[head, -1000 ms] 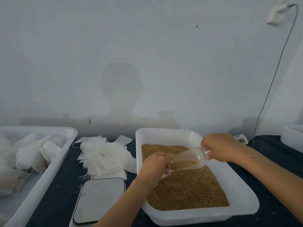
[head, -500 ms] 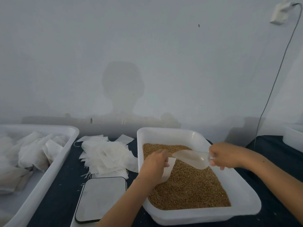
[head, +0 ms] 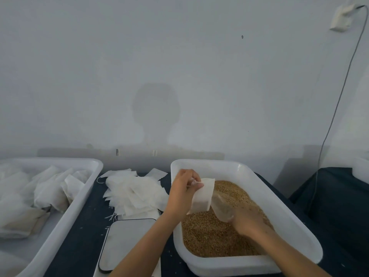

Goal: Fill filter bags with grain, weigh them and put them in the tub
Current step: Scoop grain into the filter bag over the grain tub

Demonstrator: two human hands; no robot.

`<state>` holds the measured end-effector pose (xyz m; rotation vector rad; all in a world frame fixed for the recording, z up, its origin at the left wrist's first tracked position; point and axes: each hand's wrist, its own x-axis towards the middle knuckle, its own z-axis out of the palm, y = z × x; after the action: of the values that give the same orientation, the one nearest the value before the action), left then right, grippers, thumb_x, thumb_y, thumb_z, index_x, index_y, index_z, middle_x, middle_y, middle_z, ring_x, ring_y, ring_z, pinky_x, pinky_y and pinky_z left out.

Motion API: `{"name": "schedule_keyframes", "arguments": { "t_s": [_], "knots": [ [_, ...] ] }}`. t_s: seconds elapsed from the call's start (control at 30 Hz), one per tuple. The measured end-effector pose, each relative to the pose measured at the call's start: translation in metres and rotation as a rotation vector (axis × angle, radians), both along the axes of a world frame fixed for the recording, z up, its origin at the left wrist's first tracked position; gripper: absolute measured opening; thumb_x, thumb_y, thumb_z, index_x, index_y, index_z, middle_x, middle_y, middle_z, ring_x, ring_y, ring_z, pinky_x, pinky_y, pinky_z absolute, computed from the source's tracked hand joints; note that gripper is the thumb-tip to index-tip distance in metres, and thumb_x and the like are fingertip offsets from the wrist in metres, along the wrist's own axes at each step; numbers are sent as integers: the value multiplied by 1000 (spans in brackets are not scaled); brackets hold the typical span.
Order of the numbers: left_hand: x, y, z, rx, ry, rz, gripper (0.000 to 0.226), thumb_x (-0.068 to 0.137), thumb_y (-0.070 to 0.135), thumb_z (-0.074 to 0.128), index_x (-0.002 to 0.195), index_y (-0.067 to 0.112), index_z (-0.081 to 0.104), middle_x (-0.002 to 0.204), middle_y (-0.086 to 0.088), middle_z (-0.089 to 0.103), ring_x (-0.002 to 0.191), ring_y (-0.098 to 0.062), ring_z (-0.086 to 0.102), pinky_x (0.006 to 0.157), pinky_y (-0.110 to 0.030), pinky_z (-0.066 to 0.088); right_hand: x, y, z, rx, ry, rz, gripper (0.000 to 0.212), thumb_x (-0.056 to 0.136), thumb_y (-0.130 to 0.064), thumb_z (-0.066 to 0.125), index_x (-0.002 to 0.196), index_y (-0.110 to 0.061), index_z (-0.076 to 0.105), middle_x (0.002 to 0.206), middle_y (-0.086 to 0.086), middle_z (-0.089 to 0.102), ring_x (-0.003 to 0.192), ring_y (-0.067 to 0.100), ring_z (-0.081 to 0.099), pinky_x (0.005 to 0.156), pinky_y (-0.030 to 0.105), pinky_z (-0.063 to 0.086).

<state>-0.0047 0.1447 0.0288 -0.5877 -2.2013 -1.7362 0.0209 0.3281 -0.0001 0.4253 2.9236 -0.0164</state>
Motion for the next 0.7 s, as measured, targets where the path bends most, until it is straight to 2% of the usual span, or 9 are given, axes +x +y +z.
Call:
{"name": "schedule_keyframes", "arguments": {
  "t_s": [0.1,0.17,0.2,0.27,0.3,0.37,0.43,0.57,0.7],
  "knots": [
    [1,-8,10,86,-19,-36,24,88,8,61,74,26,54,101,1,60,69,-8,50,68,-15,38,5,-5,10,78,-73,27,49,96,-22,41,142,-9,34,149,15,28,137,34,27,113,47,26],
    [2,-14,17,120,-26,-64,23,89,10,61,74,27,55,100,-2,64,65,-8,48,65,-18,36,9,-11,23,43,28,70,52,94,-21,41,142,-6,27,147,14,30,133,31,31,110,42,30],
    [3,-18,21,129,-22,-62,22,89,11,61,75,28,56,99,-3,65,67,-12,49,66,-23,36,9,-15,31,-61,136,107,46,94,-19,42,138,-8,32,142,12,37,127,26,38,105,38,36],
    [7,-26,28,167,-6,-56,21,89,11,62,74,25,57,96,2,67,69,-17,49,65,-27,37,14,-28,48,-478,330,169,28,95,-13,43,123,-14,47,128,2,52,112,14,49,94,27,42],
    [9,-31,31,194,2,-60,21,88,9,62,73,22,57,95,7,67,68,-17,50,63,-25,38,17,-38,55,-753,370,188,22,96,-12,45,116,-17,53,122,-2,58,108,10,54,90,24,43],
    [15,-40,38,239,14,-66,21,87,6,63,71,19,57,95,13,67,68,-14,55,63,-23,42,27,-57,66,-1211,380,234,17,95,-23,49,108,-23,61,108,-5,68,102,11,62,86,25,48],
    [21,-51,43,277,26,-71,21,86,4,63,71,18,58,94,12,67,73,-12,58,66,-25,45,34,-74,67,-1417,378,284,25,90,-35,52,110,-25,63,102,-7,71,96,11,67,81,28,54],
    [32,-75,47,316,35,-63,21,87,3,62,71,16,56,95,10,67,72,-2,61,63,-14,46,36,-109,65,-1399,535,319,17,90,-21,58,105,-22,66,98,-4,73,90,12,68,71,25,56],
    [41,-99,39,330,4,7,15,89,7,60,77,16,56,97,10,66,78,0,61,69,-14,46,37,-138,65,-1360,601,247,11,90,-17,61,90,-12,70,94,13,72,89,29,68,81,47,56]
  ]
}}
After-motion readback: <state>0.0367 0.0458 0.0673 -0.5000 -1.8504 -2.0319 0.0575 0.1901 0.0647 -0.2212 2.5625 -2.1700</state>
